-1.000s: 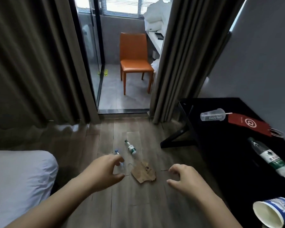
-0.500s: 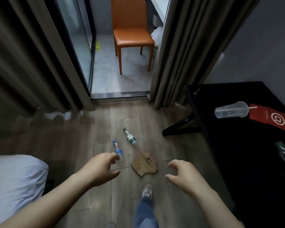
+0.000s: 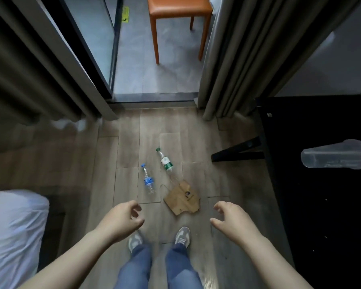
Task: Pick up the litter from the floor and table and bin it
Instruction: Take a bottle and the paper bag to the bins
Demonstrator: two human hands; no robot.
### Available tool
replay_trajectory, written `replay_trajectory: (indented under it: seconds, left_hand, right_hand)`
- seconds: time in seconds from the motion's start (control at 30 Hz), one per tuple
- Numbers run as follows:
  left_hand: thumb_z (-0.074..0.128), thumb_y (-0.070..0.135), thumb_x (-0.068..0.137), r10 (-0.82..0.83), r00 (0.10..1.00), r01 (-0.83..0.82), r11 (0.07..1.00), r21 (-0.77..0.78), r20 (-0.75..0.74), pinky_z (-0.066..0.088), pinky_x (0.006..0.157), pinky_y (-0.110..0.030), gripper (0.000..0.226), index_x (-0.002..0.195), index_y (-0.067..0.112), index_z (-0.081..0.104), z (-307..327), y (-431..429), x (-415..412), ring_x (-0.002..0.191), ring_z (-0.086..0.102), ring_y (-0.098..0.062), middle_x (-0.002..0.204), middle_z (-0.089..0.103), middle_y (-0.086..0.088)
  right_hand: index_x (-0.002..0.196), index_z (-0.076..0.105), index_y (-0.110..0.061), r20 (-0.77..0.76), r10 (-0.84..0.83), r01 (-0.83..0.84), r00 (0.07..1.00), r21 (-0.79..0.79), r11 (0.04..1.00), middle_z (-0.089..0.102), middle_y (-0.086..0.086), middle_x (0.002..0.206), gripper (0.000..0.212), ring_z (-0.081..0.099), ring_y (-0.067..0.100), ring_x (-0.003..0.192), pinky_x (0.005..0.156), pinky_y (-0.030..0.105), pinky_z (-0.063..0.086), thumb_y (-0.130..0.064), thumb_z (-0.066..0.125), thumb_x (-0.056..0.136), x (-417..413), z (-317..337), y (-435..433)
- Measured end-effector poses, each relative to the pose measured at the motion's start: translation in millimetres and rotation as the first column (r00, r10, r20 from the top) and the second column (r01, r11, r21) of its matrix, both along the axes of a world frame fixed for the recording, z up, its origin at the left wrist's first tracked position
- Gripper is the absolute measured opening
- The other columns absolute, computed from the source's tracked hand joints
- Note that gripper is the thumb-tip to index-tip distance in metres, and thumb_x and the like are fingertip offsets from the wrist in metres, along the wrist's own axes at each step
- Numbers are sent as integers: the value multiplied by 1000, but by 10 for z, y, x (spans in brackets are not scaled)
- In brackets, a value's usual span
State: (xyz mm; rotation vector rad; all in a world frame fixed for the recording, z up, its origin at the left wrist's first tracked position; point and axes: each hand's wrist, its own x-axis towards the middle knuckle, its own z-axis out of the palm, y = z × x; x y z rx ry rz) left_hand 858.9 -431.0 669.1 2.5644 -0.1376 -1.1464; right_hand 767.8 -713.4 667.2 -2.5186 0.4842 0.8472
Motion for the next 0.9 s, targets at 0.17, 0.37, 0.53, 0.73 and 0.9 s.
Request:
replay_trajectory:
  seconds: [0.17,0.37,0.53,0.73,0.9]
  left_hand:
    - [64,35,82,42,999,-41,998,51,-28,46,73,-21,30,108,21,63,-529,-42,295,89,63,-10,94,67,7]
    - [61,37,82,35,998,-28,991,128,-55,44,69,-23,30,108,21,62,-1510,-61,572,91,63,-15,98,68,4]
    - [61,38,83,62,995,-48,984,170,-79,48,73,-25,35,113,20,60,-2512,-34,789,92,62,-17,102,67,2]
    - [58,39,85,90,996,-83,980,180,-29,48,77,-28,41,120,17,58,-3711,-1,1019,99,62,-23,110,67,-4]
    - [60,40,87,88,995,-79,980,180,-41,50,85,-32,45,123,14,57,-4568,-7,1204,105,61,-25,115,66,-7]
  right_hand:
    - [125,56,-24,-60,2,-2,998,-2,1000,61,-2,123,44,56,15,115,92,26,44,-43,59,85,199,-503,-58]
    - [127,54,-24,-72,-38,38,997,1,999,60,-3,123,44,57,15,113,90,27,45,-41,60,86,524,-1321,-29]
    - [125,55,-22,-94,-71,71,993,1,997,59,0,121,42,58,18,110,88,29,47,-39,60,86,794,-2241,37]
    - [130,51,-18,-136,-120,118,983,-23,993,55,5,126,49,54,24,115,91,31,45,-38,61,86,1028,-3472,119]
    - [134,47,-14,-190,-154,149,970,-38,988,52,11,130,55,51,30,120,95,33,43,-36,63,86,1151,-4402,187]
